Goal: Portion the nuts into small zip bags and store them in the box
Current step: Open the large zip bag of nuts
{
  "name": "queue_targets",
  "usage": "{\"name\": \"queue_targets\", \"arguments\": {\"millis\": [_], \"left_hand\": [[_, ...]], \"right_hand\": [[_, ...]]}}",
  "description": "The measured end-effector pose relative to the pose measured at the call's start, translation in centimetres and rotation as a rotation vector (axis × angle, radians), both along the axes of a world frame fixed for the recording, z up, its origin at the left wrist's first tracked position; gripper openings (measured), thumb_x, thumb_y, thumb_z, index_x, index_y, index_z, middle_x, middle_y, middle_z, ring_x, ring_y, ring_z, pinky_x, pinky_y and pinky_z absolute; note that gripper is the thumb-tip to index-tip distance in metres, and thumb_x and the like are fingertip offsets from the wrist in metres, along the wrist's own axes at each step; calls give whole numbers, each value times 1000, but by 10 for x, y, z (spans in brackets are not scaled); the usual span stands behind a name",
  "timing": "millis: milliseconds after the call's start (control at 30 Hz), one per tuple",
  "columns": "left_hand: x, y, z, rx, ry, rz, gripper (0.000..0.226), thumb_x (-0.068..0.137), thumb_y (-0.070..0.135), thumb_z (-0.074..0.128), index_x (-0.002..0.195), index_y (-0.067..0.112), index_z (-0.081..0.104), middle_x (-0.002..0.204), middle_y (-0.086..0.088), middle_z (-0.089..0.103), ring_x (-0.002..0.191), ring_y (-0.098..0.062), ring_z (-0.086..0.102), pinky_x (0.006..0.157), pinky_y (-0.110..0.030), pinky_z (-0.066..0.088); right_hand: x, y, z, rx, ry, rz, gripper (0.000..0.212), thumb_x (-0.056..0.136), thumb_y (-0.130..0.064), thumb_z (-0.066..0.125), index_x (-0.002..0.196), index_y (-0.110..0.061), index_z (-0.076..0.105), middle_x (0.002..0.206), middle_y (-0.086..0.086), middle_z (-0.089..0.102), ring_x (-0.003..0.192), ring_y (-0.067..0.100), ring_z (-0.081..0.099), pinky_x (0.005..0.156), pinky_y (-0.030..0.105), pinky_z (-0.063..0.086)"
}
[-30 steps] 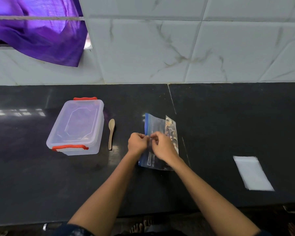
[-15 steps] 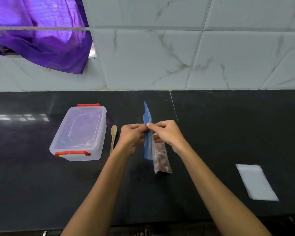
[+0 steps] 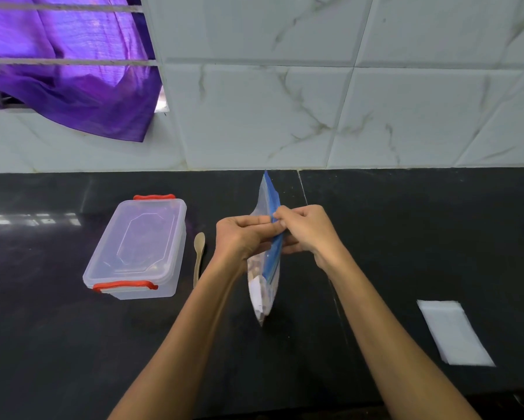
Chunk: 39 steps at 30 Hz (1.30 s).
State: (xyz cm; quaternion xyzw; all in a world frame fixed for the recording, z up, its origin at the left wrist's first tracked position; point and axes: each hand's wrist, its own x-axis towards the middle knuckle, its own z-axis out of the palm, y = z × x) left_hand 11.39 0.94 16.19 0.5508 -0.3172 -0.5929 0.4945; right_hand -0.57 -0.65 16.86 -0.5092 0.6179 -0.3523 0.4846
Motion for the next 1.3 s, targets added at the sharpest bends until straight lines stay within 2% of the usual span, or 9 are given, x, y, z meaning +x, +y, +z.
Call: {"name": "queue_targets", "arguments": {"millis": [167, 267, 433, 567, 700, 800, 933, 1100, 1300], "left_hand": [[4, -2, 0, 129, -2, -108, 16, 65, 11, 81, 73, 5, 68, 61, -3, 71, 54, -12, 69, 46, -20, 54], [9, -8, -3, 149, -56, -140, 30, 70, 34, 77, 83, 8, 70, 75, -4, 73, 70, -16, 69, 50, -24, 56], [14, -26, -2, 57, -206, -66, 46, 79, 51, 69, 95, 7, 71, 91, -8, 73, 70, -21, 73, 57, -26, 58], [15, -34, -2, -67, -358, -102, 38, 85, 42, 67, 99, 6, 69, 85, -12, 73, 65, -24, 73, 55, -27, 59], [18, -42, -1, -113, -475, -144, 23, 93, 23, 57, 91, 3, 69, 79, -13, 70, 61, -26, 71, 53, -28, 58], [20, -51, 2, -152, -537, -185, 22, 91, 15, 57, 76, 4, 70, 69, -9, 68, 56, -19, 68, 50, -24, 55], [17, -59, 3, -177, -595, -202, 10, 84, 10, 67, 77, 5, 71, 68, -9, 70, 55, -9, 67, 53, -20, 56], [10, -65, 0, -194, -631, -63, 11, 76, 17, 76, 81, 10, 69, 67, -8, 71, 60, -15, 71, 61, -27, 60], [12, -70, 7, -159, -664, -30, 8, 76, 18, 74, 70, 12, 75, 62, -8, 70, 57, -20, 69, 61, -28, 60]], "right_hand": [[-1, 0, -5, 52, 40, 20, 21, 91, -20, 53, 80, -10, 68, 80, 8, 70, 68, 20, 71, 62, 32, 60], [-5, -1, -6, 78, 46, 109, 20, 94, -19, 49, 94, -9, 67, 89, 10, 70, 75, 20, 71, 67, 33, 60], [-9, -13, -6, 70, 30, 289, 24, 96, -16, 45, 111, -14, 64, 103, 9, 68, 91, 19, 68, 77, 30, 57], [-4, -25, -5, 92, -94, 238, 31, 97, -36, 47, 111, -14, 64, 102, 7, 70, 89, 18, 70, 76, 27, 57], [-1, -42, -4, 61, -17, 233, 28, 98, -34, 48, 112, -14, 61, 85, 6, 70, 75, 16, 71, 64, 25, 57], [4, -51, -3, 79, -14, 223, 26, 99, -28, 46, 108, -11, 65, 90, 7, 69, 80, 19, 71, 66, 28, 59], [12, -57, 1, 102, -1, 103, 44, 93, -47, 50, 99, -7, 68, 90, 9, 70, 76, 17, 68, 58, 22, 53], [11, -63, 4, 6, 137, 112, 35, 95, -36, 52, 90, -8, 72, 76, 3, 67, 66, 11, 61, 51, 17, 44], [7, -67, 8, 109, -15, 178, 18, 94, -17, 57, 93, -5, 70, 81, 6, 70, 64, 9, 69, 51, 20, 54]]}}
